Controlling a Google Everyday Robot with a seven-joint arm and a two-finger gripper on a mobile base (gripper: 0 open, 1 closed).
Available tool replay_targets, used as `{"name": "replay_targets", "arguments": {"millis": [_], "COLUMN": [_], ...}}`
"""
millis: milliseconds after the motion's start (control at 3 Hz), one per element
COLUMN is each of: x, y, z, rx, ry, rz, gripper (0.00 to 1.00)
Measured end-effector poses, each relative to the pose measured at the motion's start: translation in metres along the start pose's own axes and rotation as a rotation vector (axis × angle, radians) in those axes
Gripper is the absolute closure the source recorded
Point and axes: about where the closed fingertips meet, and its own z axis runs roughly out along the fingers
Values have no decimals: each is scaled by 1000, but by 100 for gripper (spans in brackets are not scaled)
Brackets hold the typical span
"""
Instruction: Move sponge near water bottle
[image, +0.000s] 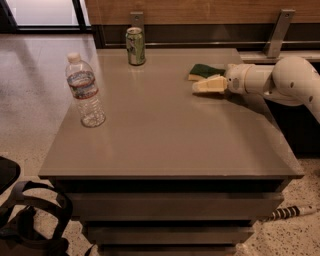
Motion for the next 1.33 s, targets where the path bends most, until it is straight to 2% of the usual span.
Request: {"name": "replay_targets", "arguments": {"millis": [333, 1333], "x": [0, 1], "y": [2, 8], "z": [3, 11], "rx": [-5, -18], "ry": [1, 3], "rz": [-1, 0], "gripper": [17, 87]}}
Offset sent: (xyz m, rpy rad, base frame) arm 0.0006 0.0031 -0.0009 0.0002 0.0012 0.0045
